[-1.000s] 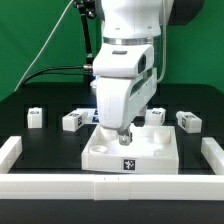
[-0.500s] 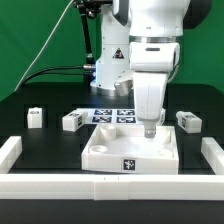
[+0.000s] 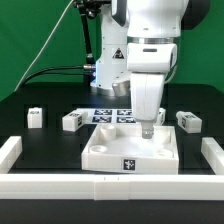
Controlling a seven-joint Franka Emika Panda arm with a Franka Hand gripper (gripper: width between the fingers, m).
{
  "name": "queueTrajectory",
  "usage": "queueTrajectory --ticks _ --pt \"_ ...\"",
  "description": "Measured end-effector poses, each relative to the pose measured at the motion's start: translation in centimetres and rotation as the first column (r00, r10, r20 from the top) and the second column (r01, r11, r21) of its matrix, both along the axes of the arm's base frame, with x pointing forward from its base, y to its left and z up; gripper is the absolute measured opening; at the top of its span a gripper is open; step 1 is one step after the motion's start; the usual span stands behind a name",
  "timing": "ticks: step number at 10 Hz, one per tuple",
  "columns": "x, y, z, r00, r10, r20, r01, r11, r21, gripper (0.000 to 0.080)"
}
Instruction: Assemble one leg
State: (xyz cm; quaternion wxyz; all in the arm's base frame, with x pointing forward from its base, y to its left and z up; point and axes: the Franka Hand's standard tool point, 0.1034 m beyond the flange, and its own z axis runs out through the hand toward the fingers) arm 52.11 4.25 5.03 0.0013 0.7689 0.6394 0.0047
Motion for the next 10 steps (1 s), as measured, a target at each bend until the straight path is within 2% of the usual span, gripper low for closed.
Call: queueTrajectory --ticks 1,2,4,8,10 --pt "-1.3 0.2 -0.3 1.000 0.023 0.012 -0.023 1.000 0.004 0.0650" --pt "-3.2 0.2 -0.5 0.999 0.036 0.011 -0.036 0.999 0.005 0.0650" --pt "-5.3 -0.5 -1.3 0.999 0.039 -0.015 -0.039 0.999 0.004 0.0650" --pt "-7.2 -0.8 -3.8 0.998 0.033 -0.054 -0.032 0.999 0.013 0.0650" --pt "-7.4 -0.5 -4.3 0.997 0.036 -0.064 -0.035 0.999 0.015 0.0650"
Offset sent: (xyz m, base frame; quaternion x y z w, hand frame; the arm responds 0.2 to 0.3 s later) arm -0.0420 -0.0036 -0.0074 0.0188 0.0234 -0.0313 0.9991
